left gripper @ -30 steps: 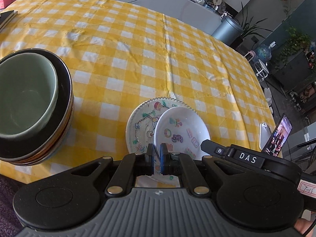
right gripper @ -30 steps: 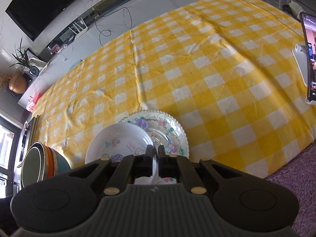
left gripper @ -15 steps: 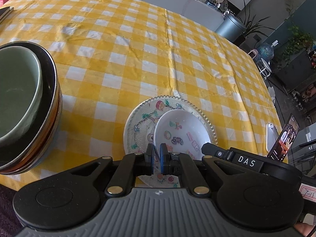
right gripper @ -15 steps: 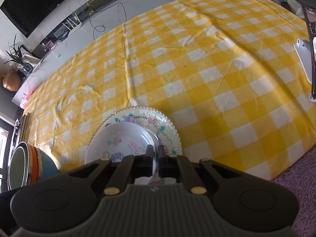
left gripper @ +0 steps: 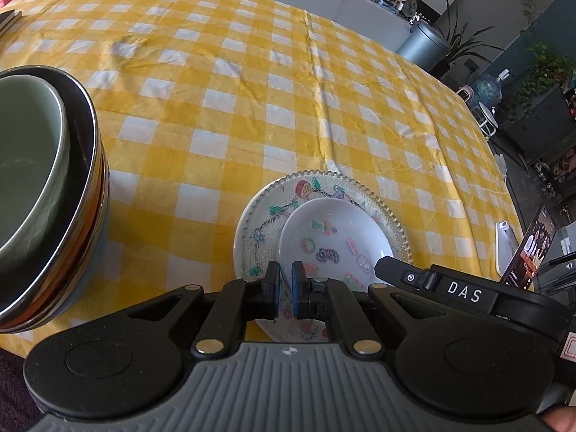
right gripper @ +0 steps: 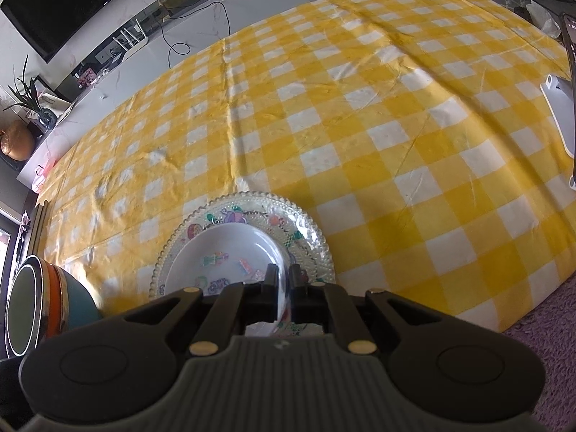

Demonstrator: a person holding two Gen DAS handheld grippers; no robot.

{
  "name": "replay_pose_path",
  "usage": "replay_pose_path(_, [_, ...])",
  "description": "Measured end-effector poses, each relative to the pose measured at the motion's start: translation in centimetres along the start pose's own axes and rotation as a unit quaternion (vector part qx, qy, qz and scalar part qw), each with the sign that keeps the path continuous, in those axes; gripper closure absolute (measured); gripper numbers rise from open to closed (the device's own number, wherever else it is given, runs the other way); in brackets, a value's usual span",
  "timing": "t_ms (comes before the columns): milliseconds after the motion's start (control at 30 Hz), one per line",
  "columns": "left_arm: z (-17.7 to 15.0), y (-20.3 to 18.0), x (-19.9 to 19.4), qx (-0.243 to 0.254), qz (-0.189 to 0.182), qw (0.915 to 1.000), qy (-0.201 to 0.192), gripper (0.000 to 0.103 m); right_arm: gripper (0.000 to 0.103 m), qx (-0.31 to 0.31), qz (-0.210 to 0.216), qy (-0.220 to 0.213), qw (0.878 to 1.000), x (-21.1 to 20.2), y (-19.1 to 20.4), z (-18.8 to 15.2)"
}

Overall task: Organize plates and bowls
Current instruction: 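Open both grippers and lift away from the white bowl, then move both grippers to the steel bowl stack and close on its rim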

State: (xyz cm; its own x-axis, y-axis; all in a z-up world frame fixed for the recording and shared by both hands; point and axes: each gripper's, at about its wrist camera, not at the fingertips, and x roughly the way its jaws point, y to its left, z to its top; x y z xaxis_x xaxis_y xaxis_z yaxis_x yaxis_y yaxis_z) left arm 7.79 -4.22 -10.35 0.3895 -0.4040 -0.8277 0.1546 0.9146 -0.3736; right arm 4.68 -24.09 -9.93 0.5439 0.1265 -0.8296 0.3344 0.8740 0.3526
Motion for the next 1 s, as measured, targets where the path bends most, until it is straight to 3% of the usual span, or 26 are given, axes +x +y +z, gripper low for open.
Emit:
replay_pose_path(167, [0.0, 0.0, -0.2, 0.002, -0.002, 1.0000, -0.008, 0.086, 0.092, 0.000, 0.002, -0.003, 1.000, -0.2, 0.0, 0.1])
replay_pose_path(300, [0.1, -0.3, -0.8, 0.011, 0.003, 0.9997, -0.023, 0.076, 0.072, -0.006, 0.004, -0.014, 1.000, -0.6, 0.1, 0.3])
replay_pose_path(633, [0.1, -1.5, -3.6, 0.043, 0.007, 0.9966, -0.071, 0.054, 0.049, -0.006, 0.014, -0.052, 0.999, -2.4, 0.0, 0.7])
replay_pose_path(833, [-0.3, -2.7, -6.6, 0.089, 0.031, 0.9868, -0.132, 0.041, 0.037, -0.002, 0.018, -0.069, 0.997, -3.8, 0.1, 0.6])
replay_pose_path(1000, [-0.3, -2.5, -8.9, 0.103, 0.059, 0.9806, -0.156, 0.032, 0.030, -0.028, 0.024, -0.091, 0.995, -5.5, 1.3, 0.0])
